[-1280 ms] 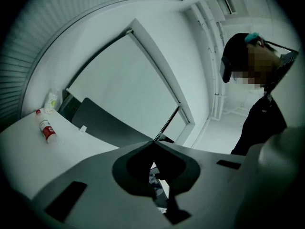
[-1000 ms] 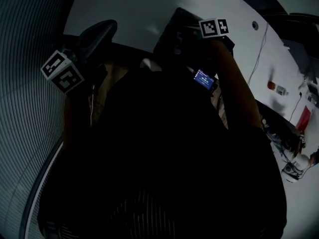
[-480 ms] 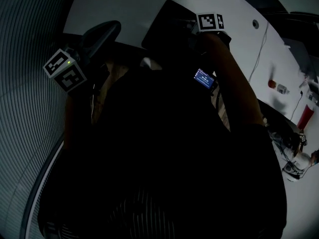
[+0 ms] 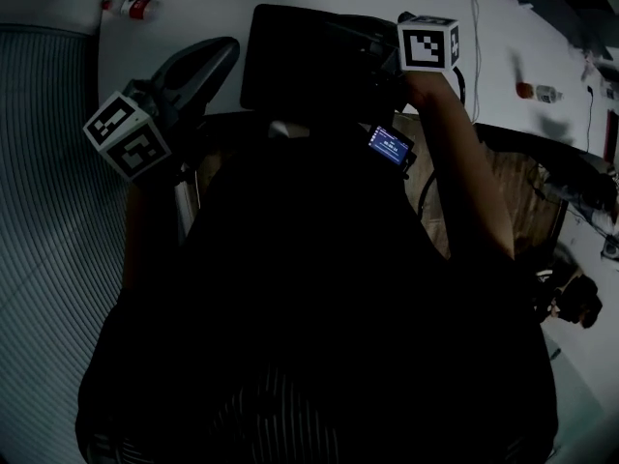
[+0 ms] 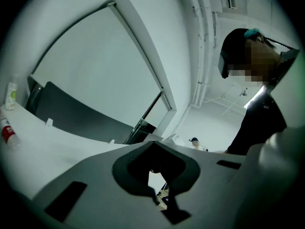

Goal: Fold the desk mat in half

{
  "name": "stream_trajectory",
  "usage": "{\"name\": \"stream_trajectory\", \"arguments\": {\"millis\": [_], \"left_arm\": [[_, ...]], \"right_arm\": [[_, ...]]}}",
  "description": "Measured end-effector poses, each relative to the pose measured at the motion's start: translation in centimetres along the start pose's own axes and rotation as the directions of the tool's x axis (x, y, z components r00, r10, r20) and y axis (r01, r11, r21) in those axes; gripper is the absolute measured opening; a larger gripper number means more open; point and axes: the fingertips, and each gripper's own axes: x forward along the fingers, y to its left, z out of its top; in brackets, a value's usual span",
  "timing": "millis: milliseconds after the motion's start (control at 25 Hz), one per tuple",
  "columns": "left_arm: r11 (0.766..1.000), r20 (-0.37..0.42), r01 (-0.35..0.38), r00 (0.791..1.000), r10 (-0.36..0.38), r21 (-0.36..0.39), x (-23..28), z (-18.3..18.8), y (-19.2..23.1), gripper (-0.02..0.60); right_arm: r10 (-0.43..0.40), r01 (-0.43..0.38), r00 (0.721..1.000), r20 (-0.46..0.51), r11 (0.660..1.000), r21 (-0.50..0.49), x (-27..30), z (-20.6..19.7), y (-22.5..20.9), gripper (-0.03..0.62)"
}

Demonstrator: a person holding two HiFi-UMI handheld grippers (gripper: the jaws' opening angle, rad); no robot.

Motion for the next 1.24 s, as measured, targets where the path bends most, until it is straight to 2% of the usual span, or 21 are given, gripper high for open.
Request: {"name": "stream_trajectory", "arguments": {"millis": [120, 240, 360, 480, 680, 1240], "left_arm": [[0.997, -0.050, 0.069, 0.996, -0.067, 0.040, 3.3, -0.3, -1.2, 0.009], [0.987, -0.128, 0.147, 0.982, -0.138, 0.068, 6.0, -1.9, -2.3, 0.009], [0.978, -0.188, 0.193, 0.966, -0.177, 0.073, 7.7, -3.6, -3.6, 0.009], [0.975, -0.213, 0.214, 0.957, -0.198, 0.055, 8.4, -4.7, -4.2, 0.009], [0.975, -0.246, 0.216, 0.949, -0.197, 0.053, 8.4, -5.4, -3.9, 0.009], [0.981, -0.244, 0.190, 0.954, -0.175, 0.038, 7.6, -5.8, -2.6, 0.009]], "right_arm": [[-0.061, 0.059, 0.998, -0.002, 0.981, -0.185, -2.5, -1.2, 1.9, 0.017], [-0.084, 0.103, 0.994, 0.072, 0.937, -0.333, -5.0, -1.3, 4.2, 0.005], [-0.108, 0.159, 0.984, 0.143, 0.895, -0.416, -7.1, -1.0, 6.0, 0.005], [-0.144, 0.214, 0.971, 0.193, 0.881, -0.422, -8.5, -1.0, 6.3, 0.005], [-0.135, 0.230, 0.956, 0.260, 0.894, -0.384, -9.6, -0.7, 6.5, 0.005], [-0.136, 0.216, 0.968, 0.212, 0.881, -0.421, -8.5, -0.9, 6.2, 0.005]]}}
